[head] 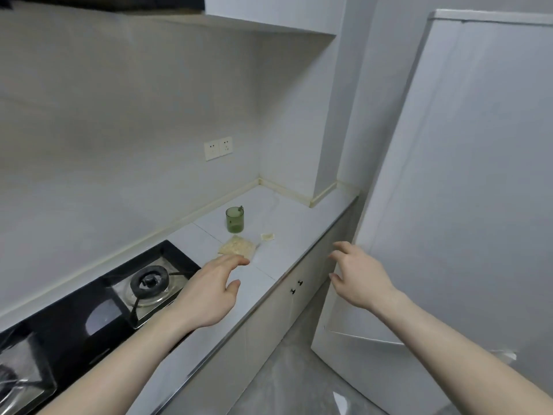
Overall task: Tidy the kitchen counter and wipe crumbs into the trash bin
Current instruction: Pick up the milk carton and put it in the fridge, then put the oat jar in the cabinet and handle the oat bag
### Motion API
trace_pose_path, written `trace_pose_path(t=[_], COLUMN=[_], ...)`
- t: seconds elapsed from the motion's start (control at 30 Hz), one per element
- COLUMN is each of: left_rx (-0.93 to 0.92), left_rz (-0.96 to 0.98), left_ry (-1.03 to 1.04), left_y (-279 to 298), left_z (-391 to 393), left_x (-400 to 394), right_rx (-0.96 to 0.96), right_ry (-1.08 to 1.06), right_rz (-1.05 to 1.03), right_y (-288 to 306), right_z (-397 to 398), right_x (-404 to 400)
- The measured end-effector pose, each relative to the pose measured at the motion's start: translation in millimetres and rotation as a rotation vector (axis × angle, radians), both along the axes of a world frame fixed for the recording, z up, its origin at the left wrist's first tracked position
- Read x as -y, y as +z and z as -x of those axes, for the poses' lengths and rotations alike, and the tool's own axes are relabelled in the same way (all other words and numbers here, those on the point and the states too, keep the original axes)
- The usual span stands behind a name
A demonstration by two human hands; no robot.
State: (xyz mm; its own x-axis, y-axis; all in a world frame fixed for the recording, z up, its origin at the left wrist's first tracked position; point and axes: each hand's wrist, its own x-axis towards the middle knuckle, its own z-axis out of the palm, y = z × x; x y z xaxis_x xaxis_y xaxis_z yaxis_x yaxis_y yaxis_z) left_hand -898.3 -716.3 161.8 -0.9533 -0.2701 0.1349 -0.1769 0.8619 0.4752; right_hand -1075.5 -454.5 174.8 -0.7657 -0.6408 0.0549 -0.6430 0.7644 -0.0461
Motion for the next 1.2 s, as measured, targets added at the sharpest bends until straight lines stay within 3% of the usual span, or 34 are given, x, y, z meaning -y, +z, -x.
trace_pose_path(t=[0.17, 0.33, 0.7, 1.2], left_rx=[0.019, 0.012, 0.003, 0.103], left_rz=[0.012, 0.003, -0.034, -0.002], left_ry=[0.035, 0.094, 0.282, 0.383], left_y=[4.4, 0.1, -19.7, -30.2], left_z=[36.7, 86.0, 159.5, 186.6], left_x=[0.6, -11.0, -43.2, -57.5], right_rx=[0.002, -0.023, -0.075, -0.096], right_ry=[-0.031, 0.025, 0.189, 0.222], right_rz=[-0.173, -0.196, -0.049, 0.025], right_y=[-1.0, 0.7, -18.1, -56.2], right_z=[51.3, 106.1, 240.8, 313.4], right_x=[4.1, 4.9, -18.1, -37.8])
